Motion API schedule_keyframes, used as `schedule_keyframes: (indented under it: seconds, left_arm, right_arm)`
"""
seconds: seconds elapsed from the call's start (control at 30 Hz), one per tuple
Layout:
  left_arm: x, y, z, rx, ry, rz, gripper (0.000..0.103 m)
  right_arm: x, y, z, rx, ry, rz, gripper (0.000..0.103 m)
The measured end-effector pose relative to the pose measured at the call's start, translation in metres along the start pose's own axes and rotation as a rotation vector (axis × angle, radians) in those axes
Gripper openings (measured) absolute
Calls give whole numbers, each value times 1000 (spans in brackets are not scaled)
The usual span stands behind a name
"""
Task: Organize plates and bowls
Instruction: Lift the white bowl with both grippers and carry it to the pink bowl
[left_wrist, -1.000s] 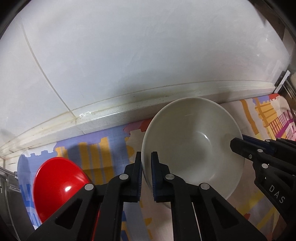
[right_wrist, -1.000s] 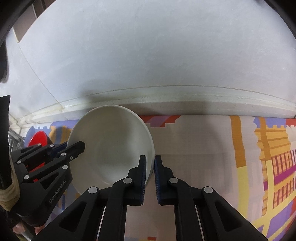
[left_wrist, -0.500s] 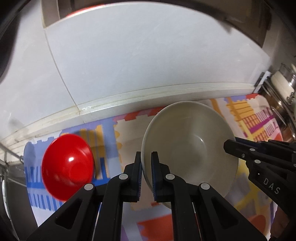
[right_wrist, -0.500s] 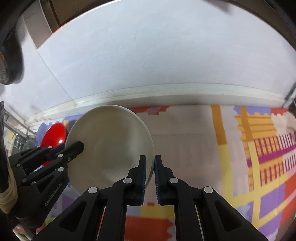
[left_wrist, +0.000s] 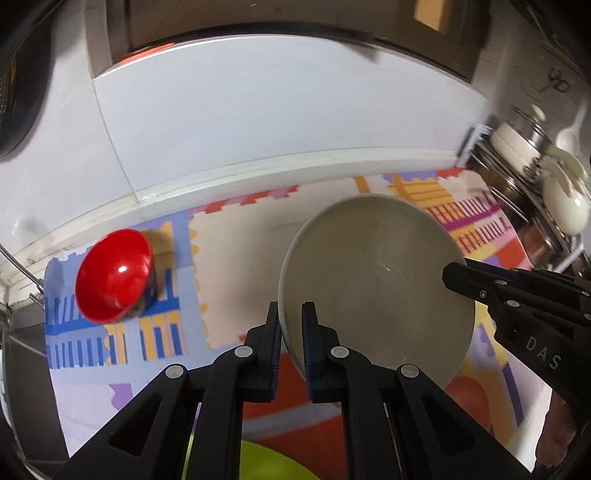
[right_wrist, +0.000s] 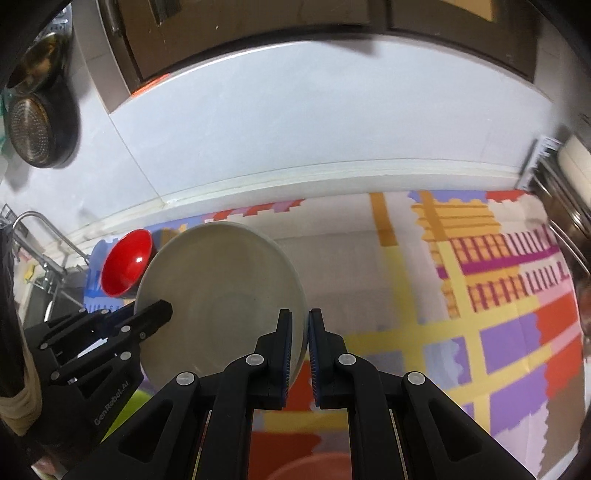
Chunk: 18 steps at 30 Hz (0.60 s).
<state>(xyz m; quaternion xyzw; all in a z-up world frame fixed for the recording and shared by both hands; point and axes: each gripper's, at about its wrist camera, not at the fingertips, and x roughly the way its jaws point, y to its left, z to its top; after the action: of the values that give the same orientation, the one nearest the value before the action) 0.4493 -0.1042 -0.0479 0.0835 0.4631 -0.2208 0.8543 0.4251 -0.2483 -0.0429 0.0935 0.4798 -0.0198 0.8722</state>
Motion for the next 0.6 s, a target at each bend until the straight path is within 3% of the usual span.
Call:
schedule_keyframes:
  seconds: [0.6]
  left_arm:
    - [-36, -70, -53, 109, 40, -84, 11]
  right_arm:
    - [-67, -40, -67, 79, -10, -64, 10]
